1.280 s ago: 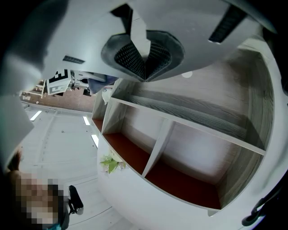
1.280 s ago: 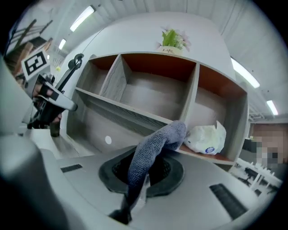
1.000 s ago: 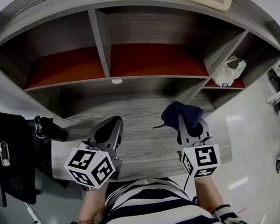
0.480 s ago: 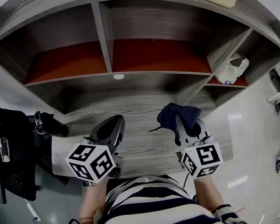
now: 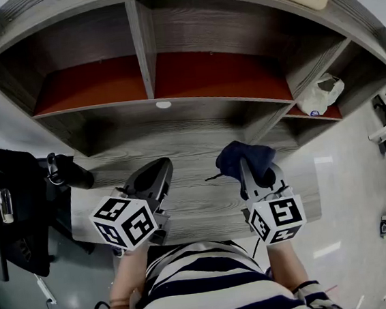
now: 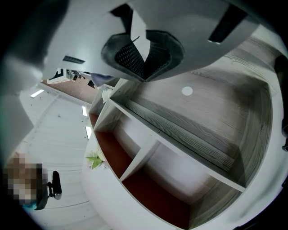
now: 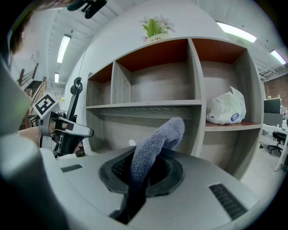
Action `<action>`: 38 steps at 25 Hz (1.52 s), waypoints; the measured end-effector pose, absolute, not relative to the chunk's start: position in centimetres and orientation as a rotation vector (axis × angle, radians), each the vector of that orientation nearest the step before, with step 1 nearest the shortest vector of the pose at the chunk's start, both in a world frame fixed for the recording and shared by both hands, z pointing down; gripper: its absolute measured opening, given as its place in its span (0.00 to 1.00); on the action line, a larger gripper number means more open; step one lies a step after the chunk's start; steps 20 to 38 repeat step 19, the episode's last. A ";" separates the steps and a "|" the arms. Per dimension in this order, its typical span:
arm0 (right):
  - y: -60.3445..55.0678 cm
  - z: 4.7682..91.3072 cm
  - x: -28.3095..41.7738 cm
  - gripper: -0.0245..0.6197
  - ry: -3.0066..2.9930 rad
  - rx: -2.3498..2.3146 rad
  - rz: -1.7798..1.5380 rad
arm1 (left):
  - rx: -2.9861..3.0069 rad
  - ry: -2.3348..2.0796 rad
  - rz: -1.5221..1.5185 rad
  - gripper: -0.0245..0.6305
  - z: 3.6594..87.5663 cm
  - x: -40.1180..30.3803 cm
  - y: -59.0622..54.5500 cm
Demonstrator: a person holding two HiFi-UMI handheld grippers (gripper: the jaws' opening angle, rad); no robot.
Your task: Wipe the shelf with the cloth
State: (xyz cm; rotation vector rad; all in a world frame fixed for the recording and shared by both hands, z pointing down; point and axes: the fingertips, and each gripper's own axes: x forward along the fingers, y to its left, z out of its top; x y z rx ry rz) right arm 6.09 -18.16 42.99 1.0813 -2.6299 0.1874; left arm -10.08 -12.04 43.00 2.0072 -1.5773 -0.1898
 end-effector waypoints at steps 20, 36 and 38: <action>-17.8 43.0 5.1 0.11 -2.643 1.026 0.200 | 1.978 -1.606 -0.168 0.06 43.0 -10.9 -11.3; -17.8 43.0 5.1 0.11 -2.643 1.026 0.200 | 1.978 -1.606 -0.168 0.06 43.0 -10.9 -11.3; -17.8 43.0 5.1 0.11 -2.643 1.026 0.200 | 1.978 -1.606 -0.168 0.06 43.0 -10.9 -11.3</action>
